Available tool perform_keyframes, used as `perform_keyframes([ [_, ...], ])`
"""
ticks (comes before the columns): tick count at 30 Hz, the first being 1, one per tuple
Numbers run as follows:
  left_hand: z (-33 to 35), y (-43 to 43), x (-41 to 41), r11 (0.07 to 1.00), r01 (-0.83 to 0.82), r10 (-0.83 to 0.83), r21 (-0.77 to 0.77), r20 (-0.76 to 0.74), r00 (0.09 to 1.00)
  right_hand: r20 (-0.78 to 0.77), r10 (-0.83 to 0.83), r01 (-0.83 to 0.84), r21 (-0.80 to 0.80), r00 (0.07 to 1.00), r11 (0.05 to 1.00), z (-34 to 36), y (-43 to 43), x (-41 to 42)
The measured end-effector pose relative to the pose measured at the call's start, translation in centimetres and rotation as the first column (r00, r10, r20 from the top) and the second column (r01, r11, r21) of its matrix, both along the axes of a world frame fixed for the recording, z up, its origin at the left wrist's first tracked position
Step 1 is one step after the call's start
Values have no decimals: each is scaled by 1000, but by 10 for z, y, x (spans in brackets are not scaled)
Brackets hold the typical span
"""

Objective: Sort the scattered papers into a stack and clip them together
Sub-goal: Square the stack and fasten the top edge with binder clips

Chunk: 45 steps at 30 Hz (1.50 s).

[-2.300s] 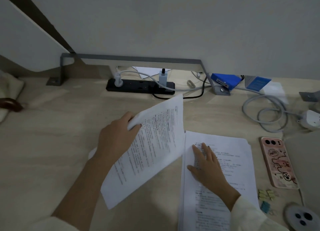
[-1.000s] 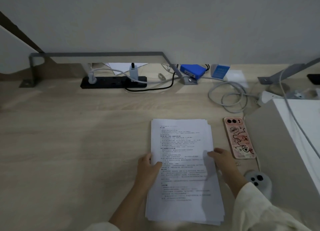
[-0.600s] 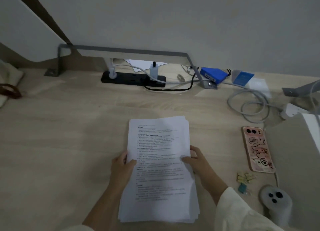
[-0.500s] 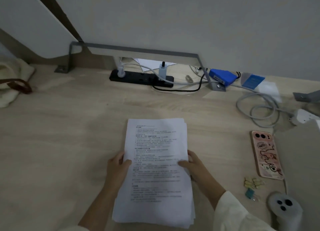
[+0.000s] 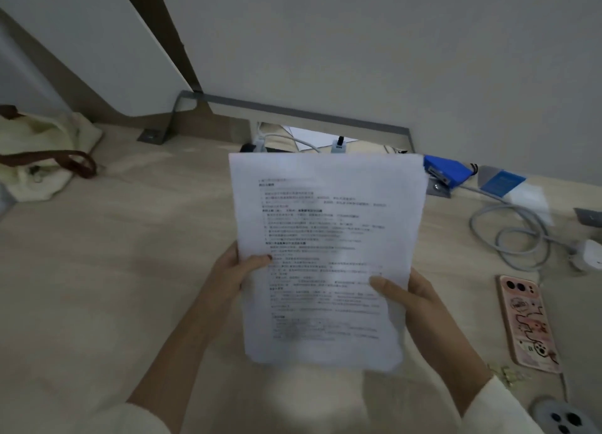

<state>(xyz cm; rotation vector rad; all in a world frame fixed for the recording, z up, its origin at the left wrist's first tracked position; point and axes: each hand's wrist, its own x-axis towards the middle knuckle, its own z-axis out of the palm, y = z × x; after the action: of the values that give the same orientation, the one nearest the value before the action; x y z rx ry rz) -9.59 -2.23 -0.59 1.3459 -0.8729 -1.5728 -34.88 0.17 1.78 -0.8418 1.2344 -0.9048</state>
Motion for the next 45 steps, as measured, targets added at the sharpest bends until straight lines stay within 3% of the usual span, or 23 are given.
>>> perform_keyframes([
  [2, 22, -5, -3, 981, -54, 70, -186, 82, 994, -45, -64, 59, -114, 997, 992, 16, -6, -3],
  [5, 32, -3, -10, 947, -59, 117, -315, 166, 979, -131, -175, 148, -192, 976, 970, 16, -12, 1],
  [8, 26, -1, -22, 945, -58, 124, -322, 188, 974, -160, -267, 230, -215, 950, 949, 2, -13, 14],
  [13, 38, 0, -26, 913, -108, 187, -392, 169, 968, -42, -330, 309, -252, 943, 917, 9, -14, 24],
  [19, 37, 8, -11, 935, -87, 145, -345, 144, 979, -147, -339, 300, -237, 929, 924, -1, -5, 22],
  [24, 80, 9, -21, 824, -203, 296, -529, 95, 951, -120, -338, 299, -257, 934, 919, 1, -4, 25],
  [28, 87, 1, -28, 809, -338, 411, -480, 52, 910, -128, -321, 281, -256, 939, 925, 3, -6, 28],
  [31, 88, 2, -24, 813, -299, 366, -499, 40, 930, -119, -290, 255, -243, 950, 936, 3, -4, 27],
  [33, 83, 5, -18, 832, -183, 267, -524, 90, 959, -103, -280, 250, -239, 954, 938, 1, -3, 26],
  [37, 56, 7, -8, 922, -22, 93, -387, 166, 982, -79, -307, 280, -245, 949, 928, 3, -3, 30],
  [42, 51, 13, -10, 881, -124, 203, -457, 127, 971, -9, -323, 304, -314, 946, 899, 12, -1, 27],
  [45, 38, 17, -10, 914, -132, 181, -382, 95, 979, -73, -294, 268, -250, 953, 930, 0, 0, 27],
])
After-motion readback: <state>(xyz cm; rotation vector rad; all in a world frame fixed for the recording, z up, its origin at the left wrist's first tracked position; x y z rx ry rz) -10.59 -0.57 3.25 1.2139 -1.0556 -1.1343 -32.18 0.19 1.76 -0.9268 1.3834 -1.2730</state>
